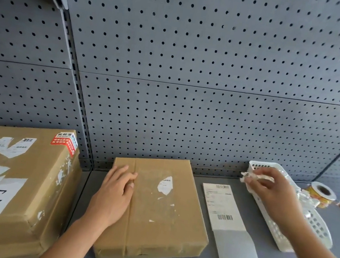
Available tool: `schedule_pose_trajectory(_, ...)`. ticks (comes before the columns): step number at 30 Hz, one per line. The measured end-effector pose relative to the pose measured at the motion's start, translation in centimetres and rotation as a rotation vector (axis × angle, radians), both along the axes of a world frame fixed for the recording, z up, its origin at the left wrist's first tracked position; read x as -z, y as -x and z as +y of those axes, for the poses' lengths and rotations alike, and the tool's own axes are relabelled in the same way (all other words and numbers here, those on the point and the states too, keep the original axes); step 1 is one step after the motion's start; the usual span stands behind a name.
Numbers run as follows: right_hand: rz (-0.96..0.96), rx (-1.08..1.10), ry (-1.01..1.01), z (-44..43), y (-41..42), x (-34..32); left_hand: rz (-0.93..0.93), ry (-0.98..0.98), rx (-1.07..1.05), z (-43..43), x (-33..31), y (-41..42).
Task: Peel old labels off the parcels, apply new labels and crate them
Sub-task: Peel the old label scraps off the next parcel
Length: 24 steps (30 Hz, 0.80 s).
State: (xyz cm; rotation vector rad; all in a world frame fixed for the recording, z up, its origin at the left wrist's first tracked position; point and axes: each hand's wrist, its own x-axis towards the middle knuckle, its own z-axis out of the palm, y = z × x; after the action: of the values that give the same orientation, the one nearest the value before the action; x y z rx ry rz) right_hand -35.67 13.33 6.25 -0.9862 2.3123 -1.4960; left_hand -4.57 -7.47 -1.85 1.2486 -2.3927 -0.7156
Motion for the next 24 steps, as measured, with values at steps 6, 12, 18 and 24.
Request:
schedule_pose_trajectory(6,0.313,0.246,-0.148,4.5,5.1,-1.7,-0.006,0.012,-0.004,-0.3,0.4,0.1)
schedule_pose_trajectory(12,0.469,0.252,-0.393,6.7,9.3,0.5,-0.011,0.022,-0.009,-0.6,0.9,0.3)
schedule_pose_trajectory(18,0.491,0.268,-0.495,6.9,10.3,3.0,-0.012,0.029,-0.008,-0.3,0.7,0.5)
schedule_pose_trajectory(24,0.583,0.254,-0.633,6.5,10.7,3.5,-0.014,0.022,-0.008,-0.2,0.6,0.6)
